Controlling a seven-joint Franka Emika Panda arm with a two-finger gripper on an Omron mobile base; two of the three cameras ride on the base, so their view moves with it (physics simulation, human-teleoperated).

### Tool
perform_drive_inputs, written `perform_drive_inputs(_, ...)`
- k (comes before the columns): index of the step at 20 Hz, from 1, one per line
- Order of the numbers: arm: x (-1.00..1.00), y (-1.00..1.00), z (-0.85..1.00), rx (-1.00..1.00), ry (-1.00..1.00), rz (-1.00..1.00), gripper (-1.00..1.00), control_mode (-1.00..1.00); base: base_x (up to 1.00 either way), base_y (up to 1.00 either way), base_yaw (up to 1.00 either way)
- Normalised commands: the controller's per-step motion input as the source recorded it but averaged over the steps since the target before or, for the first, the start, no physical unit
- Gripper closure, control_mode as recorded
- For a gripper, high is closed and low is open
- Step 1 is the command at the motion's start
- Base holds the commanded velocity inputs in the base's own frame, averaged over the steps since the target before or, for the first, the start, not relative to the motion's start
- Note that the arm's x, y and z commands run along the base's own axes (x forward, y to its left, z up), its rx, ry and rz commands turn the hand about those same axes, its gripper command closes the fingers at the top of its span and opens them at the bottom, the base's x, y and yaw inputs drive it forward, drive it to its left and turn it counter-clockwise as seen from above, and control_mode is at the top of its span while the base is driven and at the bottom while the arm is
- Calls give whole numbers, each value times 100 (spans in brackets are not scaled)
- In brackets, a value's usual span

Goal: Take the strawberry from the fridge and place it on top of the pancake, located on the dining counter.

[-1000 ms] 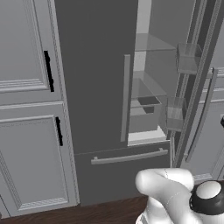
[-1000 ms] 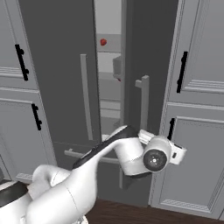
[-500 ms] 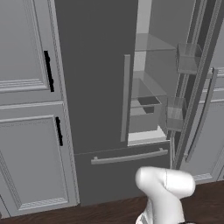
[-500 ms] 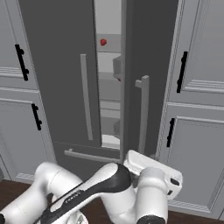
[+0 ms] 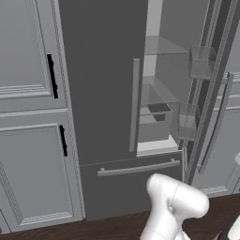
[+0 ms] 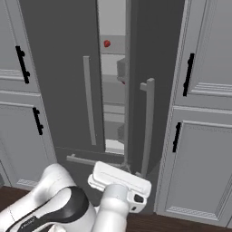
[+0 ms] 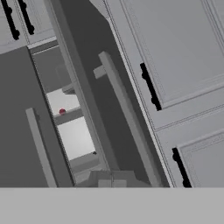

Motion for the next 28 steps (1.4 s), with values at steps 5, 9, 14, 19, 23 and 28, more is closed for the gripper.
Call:
perform_drive_inputs(5, 29, 100, 1, -2, -13, -18, 100, -100, 0, 0, 0)
perform_drive_inputs(9, 80, 100, -1, 0, 1, -31, 100, -100, 0, 0, 0)
perform_drive_inputs(14, 64, 100, 6, -1, -1, -30, 100, -100, 0, 0, 0)
perform_drive_inputs(19, 45, 100, 35, -23, -12, -36, 100, -100, 0, 0, 0)
perform_drive_inputs(23, 33, 100, 85, -33, -8, -14, 100, -100, 0, 0, 0)
perform_drive_inputs(28, 80, 100, 42, -28, -4, -20, 100, -100, 0, 0, 0)
